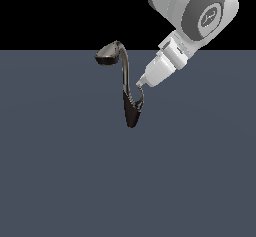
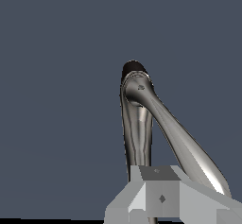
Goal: Turn on the faucet by rotating a designated handle.
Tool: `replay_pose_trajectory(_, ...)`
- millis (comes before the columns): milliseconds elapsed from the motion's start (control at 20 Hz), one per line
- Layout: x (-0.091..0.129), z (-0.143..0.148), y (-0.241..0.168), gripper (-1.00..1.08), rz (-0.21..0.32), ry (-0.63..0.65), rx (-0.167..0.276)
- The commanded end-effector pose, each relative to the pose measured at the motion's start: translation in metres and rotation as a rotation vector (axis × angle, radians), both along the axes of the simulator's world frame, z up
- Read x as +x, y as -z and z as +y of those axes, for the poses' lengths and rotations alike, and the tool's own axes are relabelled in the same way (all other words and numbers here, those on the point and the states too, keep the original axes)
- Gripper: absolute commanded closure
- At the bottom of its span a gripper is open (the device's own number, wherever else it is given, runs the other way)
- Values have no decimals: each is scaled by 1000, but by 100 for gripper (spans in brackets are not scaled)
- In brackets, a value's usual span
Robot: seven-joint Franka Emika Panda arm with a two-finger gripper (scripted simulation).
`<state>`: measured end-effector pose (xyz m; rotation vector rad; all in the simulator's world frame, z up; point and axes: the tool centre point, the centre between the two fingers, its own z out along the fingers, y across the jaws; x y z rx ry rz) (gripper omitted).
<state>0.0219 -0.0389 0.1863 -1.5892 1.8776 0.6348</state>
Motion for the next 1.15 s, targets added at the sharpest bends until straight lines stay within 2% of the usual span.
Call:
replay_pose_trajectory(0,-13,-2,6,108,12,0,3)
replay_pose_trajectory(450,-46,-2,13,108,13,-7,7)
replay_pose_trajectory(500,-46,-2,13,108,13,-7,7)
replay_pose_trajectory(550,-36,1,4,108,-7,-11,4)
replay_pose_trajectory(1100,-70,-35,49,108,13,-8,8)
